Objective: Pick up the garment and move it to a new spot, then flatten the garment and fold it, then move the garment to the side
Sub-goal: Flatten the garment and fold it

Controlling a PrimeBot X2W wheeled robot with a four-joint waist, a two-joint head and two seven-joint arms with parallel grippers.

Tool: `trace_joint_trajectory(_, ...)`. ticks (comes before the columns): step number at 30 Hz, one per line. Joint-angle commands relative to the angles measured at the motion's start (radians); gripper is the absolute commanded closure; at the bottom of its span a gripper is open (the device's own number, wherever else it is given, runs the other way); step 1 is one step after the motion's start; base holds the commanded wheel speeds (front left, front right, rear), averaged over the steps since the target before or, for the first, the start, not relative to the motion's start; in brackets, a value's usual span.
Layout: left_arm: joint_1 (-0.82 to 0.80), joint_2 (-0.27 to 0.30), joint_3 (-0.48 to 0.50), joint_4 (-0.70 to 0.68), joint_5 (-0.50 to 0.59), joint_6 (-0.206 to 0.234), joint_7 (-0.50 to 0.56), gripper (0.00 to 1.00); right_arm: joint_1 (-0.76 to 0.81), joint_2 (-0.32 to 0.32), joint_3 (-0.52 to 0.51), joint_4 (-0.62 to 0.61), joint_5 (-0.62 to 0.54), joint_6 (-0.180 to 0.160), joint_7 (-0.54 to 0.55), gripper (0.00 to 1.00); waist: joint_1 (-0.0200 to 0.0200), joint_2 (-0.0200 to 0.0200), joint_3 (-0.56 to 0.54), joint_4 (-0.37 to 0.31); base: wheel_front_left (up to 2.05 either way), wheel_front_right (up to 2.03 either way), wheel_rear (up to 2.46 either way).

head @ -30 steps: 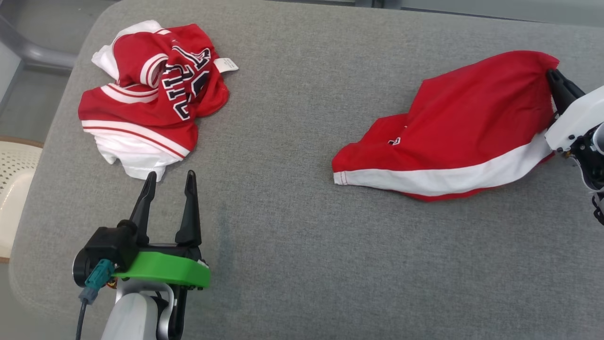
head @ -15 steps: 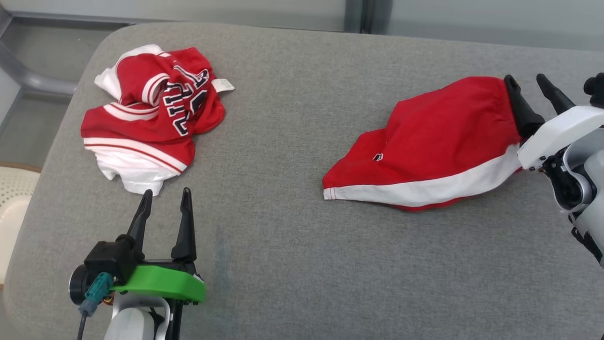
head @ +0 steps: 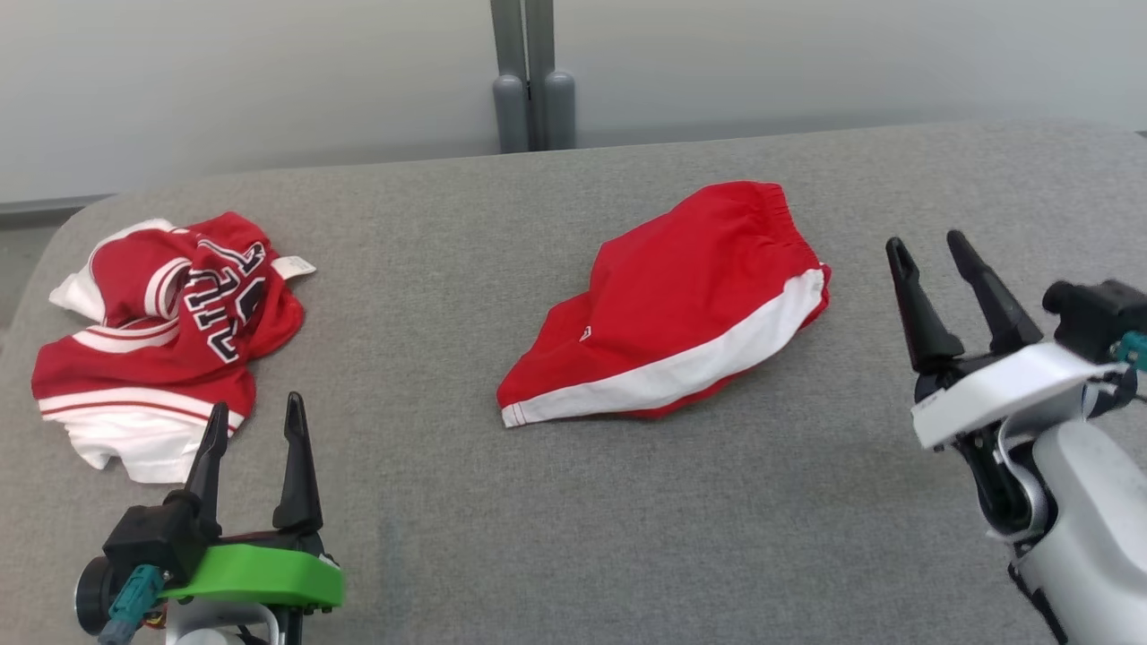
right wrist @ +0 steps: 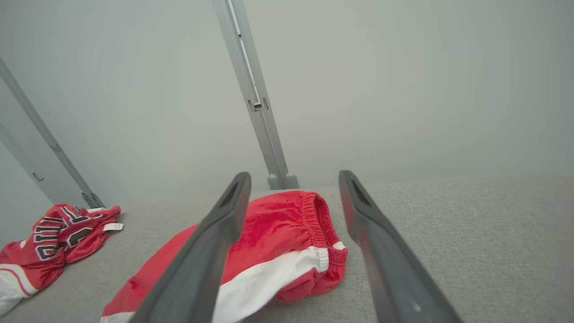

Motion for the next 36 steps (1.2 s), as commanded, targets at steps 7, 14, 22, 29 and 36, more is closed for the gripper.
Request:
trace_joint_trajectory(7,0.037,-0.005,0.011,-0.021,0.003,-0.009,0.0,0.0,0.248,0.162,-0.185,-0.132,-0.184,0.0,-0.002,0.0,0.0,0.0,-0.054,-0.09,0.0,0.0,0.0)
trace_joint_trajectory(14,0.06,-0.013,0.003,-0.027,-0.007,-0.013,0.0,0.0,0.343,0.237,-0.251,-0.149,-0.262,0.0,-0.002,0.0,0.0,0.0,-0.059,-0.096,0.0,0.0,0.0)
trace_joint_trajectory(22,0.038,-0.017,-0.017,-0.016,-0.008,-0.017,0.0,0.0,0.332,0.232,-0.264,-0.148,-0.272,0.0,-0.003,0.0,0.0,0.0,-0.064,-0.083,0.0,0.0,0.0)
trace_joint_trajectory(29,0.039,-0.018,-0.017,-0.013,0.0,-0.021,0.0,0.0,0.34,0.234,-0.262,-0.138,-0.271,0.0,-0.003,0.0,0.0,0.0,-0.065,-0.071,0.0,0.0,0.0)
trace_joint_trajectory(36,0.036,-0.019,-0.028,0.002,-0.009,-0.025,0.0,0.0,0.317,0.228,-0.255,-0.125,-0.268,0.0,-0.003,0.0,0.0,0.0,-0.06,-0.07,0.0,0.0,0.0)
